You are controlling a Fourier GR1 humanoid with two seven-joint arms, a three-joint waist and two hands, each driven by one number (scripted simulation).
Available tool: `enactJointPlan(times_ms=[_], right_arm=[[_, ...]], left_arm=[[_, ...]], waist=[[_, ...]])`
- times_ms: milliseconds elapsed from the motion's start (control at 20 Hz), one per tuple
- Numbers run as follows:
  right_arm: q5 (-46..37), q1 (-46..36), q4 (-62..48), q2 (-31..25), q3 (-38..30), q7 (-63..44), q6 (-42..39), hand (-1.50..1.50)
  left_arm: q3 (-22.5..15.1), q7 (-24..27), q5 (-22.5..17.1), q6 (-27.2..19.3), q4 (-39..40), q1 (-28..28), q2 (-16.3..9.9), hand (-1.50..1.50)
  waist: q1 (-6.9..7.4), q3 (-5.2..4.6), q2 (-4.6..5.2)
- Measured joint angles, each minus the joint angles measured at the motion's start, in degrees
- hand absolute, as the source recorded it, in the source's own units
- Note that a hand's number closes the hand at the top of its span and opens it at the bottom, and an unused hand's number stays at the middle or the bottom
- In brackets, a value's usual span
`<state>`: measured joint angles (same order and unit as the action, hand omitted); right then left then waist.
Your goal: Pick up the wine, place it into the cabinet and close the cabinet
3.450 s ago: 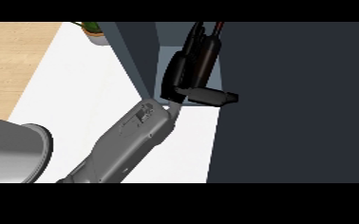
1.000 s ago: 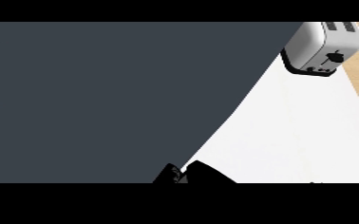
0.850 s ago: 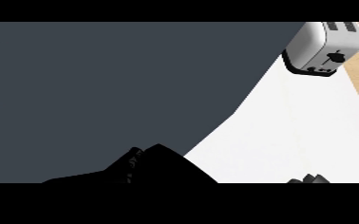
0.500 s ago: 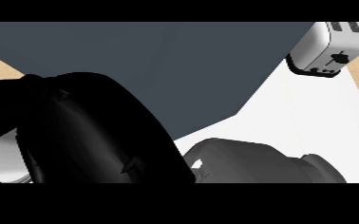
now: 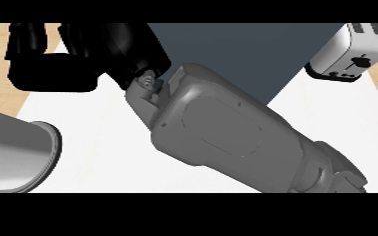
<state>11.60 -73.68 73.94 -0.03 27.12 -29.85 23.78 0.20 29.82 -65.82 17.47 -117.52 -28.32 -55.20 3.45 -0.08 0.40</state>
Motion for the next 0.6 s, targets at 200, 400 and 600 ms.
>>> enactJointPlan(times_ms=[200,400,600], right_arm=[[1.5,-1.7,-6.6,0.1,-0.2,5.4,-1.6,1.50],[1.3,-2.2,-10.6,0.1,0.5,11.2,-3.5,1.50],[1.3,-2.6,-13.6,0.1,0.1,15.5,-6.1,1.50]], left_arm=[[2.5,-1.1,-1.2,1.4,0.4,-0.5,-0.5,1.50],[3.5,-1.3,-1.6,1.5,0.8,-0.2,0.0,1.50],[3.8,-1.6,-1.7,1.0,0.5,0.2,0.2,1.50]], waist=[[0.33,-0.32,-1.04],[0.67,-0.99,-1.77],[1.00,-1.67,-2.07]])
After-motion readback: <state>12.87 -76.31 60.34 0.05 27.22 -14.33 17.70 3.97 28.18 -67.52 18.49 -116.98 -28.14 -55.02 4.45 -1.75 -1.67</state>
